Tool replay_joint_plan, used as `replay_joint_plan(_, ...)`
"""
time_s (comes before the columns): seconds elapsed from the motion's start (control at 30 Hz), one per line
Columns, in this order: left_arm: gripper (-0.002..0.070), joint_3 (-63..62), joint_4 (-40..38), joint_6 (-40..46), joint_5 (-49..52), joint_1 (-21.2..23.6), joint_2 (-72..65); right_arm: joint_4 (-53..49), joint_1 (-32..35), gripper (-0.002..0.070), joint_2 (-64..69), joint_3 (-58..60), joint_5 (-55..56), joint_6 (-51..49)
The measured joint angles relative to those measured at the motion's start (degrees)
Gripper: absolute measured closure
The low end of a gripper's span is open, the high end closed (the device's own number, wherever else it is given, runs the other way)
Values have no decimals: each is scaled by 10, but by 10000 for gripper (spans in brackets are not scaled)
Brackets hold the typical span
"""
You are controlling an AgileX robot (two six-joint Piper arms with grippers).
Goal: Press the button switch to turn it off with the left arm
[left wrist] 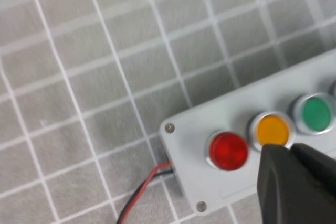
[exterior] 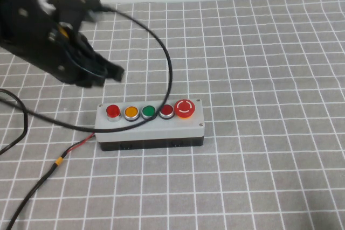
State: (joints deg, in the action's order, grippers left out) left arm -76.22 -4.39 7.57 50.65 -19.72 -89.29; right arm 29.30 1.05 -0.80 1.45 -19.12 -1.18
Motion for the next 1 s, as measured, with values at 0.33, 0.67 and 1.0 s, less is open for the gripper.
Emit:
replay_joint_plan(0.33, 678, 2, 0, -7, 31, 0, 132, 0, 0, 694, 0, 0, 0, 0)
replay_joint_plan(0.67, 678, 115, 0, -29, 34, 0, 321, 0, 0, 694, 0, 0, 0, 0)
replay_joint_plan(1.0, 678, 297, 0, -71, 19, 0, 561, 0, 0, 694, 0, 0, 0, 0)
